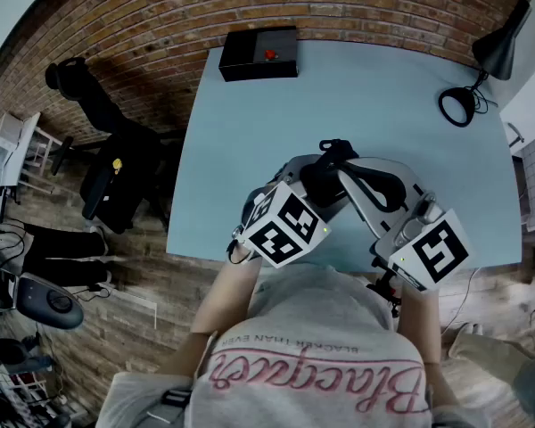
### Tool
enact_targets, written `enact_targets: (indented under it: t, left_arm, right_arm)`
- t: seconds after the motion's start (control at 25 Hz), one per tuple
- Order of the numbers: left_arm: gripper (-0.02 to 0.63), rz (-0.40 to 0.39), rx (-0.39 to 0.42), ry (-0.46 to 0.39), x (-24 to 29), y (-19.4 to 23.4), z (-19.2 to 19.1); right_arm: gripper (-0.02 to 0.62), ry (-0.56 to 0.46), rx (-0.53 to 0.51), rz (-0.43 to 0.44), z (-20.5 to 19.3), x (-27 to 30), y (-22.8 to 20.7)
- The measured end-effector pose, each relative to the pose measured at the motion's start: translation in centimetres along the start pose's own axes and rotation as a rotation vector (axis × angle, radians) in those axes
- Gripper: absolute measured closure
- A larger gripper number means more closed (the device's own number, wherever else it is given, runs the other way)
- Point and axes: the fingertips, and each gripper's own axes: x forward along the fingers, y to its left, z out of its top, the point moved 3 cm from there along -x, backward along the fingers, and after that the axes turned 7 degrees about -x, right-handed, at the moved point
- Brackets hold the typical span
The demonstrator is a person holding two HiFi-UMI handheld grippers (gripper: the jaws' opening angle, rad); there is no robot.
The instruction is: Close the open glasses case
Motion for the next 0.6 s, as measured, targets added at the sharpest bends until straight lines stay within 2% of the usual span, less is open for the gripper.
enact_targets:
  t: [0.48, 0.6]
  left_arm:
    - [0.344, 0.016, 0.004, 0.0, -0.01, 0.05, -0.23]
    - [0.344, 0.042, 0.023, 0.019, 0.01, 0.18, -0.26]
  right_arm:
    - [0.574, 0.015, -0.009, -0.003, -0.05, 0.18, 0.35]
    - [0.574, -0.011, -0.001, -0.037, 0.52, 0.4, 0.36]
